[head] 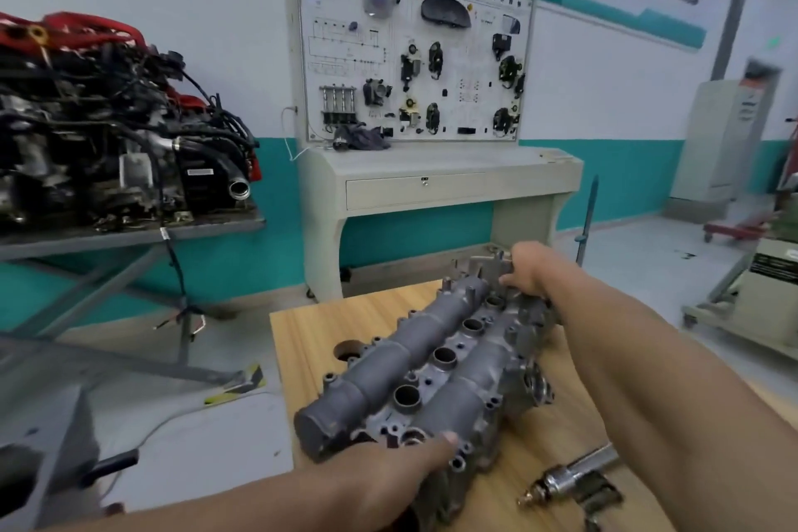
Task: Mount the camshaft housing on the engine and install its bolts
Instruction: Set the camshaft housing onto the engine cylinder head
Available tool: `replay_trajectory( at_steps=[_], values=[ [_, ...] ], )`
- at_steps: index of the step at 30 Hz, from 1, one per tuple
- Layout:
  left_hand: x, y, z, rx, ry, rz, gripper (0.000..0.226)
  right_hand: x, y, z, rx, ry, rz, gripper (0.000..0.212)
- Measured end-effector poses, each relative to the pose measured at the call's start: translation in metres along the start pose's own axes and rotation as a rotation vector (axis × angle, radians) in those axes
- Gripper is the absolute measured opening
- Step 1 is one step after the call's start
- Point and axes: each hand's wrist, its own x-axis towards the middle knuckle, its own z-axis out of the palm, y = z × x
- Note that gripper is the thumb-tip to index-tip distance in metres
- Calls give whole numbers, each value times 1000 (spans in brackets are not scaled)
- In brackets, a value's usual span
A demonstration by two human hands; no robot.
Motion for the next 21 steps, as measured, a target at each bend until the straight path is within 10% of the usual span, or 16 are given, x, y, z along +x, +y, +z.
replay_trajectory(
  at_steps=[7,21],
  values=[
    [-1,20,-5,301,42,-277,27,-30,24,-10,80,-29,10,34],
    [-67,109,-51,145,72,-117,15,-153,53,-220,23,252,136,36]
  ],
)
